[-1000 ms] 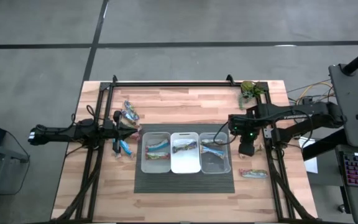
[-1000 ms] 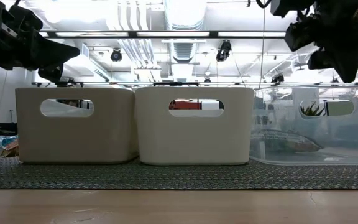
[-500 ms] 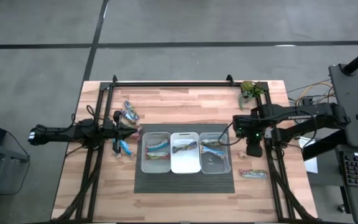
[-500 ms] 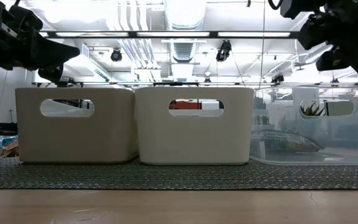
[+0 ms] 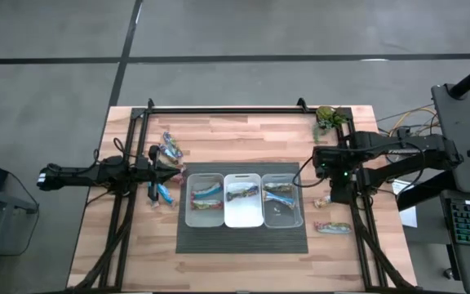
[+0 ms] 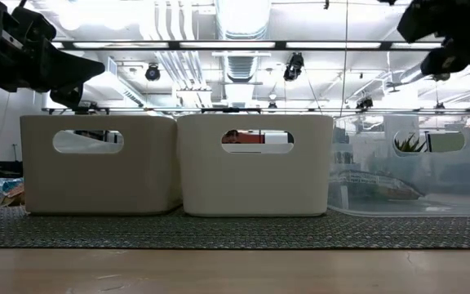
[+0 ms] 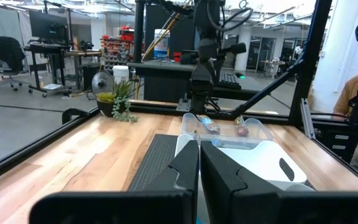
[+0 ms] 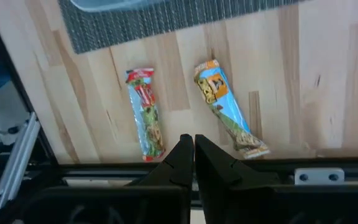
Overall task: Pick and place Granola Bars by type
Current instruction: Put the right yellow granola bar into the transparent bin
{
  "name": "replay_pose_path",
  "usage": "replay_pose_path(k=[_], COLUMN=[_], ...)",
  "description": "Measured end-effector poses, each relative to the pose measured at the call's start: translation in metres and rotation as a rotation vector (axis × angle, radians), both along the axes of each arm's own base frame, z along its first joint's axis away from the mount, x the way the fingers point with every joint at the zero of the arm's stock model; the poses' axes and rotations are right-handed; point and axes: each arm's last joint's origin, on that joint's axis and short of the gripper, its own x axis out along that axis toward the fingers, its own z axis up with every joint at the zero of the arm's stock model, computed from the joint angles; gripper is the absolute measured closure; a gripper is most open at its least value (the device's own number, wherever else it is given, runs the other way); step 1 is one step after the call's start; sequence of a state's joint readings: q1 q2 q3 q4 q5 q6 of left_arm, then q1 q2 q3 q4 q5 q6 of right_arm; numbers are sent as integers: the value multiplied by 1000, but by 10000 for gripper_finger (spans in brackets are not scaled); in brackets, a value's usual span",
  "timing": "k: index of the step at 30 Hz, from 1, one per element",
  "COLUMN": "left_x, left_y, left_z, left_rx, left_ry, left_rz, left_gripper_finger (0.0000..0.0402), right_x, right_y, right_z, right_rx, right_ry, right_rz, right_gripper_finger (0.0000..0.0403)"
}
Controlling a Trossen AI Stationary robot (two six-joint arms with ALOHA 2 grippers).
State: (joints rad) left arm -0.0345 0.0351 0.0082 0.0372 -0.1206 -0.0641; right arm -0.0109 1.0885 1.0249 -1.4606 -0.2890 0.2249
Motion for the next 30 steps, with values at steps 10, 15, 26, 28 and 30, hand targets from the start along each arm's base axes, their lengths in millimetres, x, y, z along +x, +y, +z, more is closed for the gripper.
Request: replay_pose_path(k=[10, 15, 26, 28, 30], left_x=[0, 0, 0, 0, 0], left_y=[0, 0, 0, 0, 0], left_z=[0, 0, 0, 0, 0], left_rx=[0, 0, 0, 0, 0], left_ry=[0, 1, 0, 0, 0], left_rz=[0, 0, 0, 0, 0], left_gripper_finger=[402, 402, 402, 402, 402], right_x=[-2, -10, -18, -20, -21], right_y=[0, 0, 0, 0, 0], right_z=[15, 21, 5, -2, -10], right_rx=[-2, -4, -2, -2, -2], right_ry=[0, 14, 66, 84, 107], right_rz=[16, 20, 10, 15, 16], right_gripper_finger=[394, 394, 394, 394, 394])
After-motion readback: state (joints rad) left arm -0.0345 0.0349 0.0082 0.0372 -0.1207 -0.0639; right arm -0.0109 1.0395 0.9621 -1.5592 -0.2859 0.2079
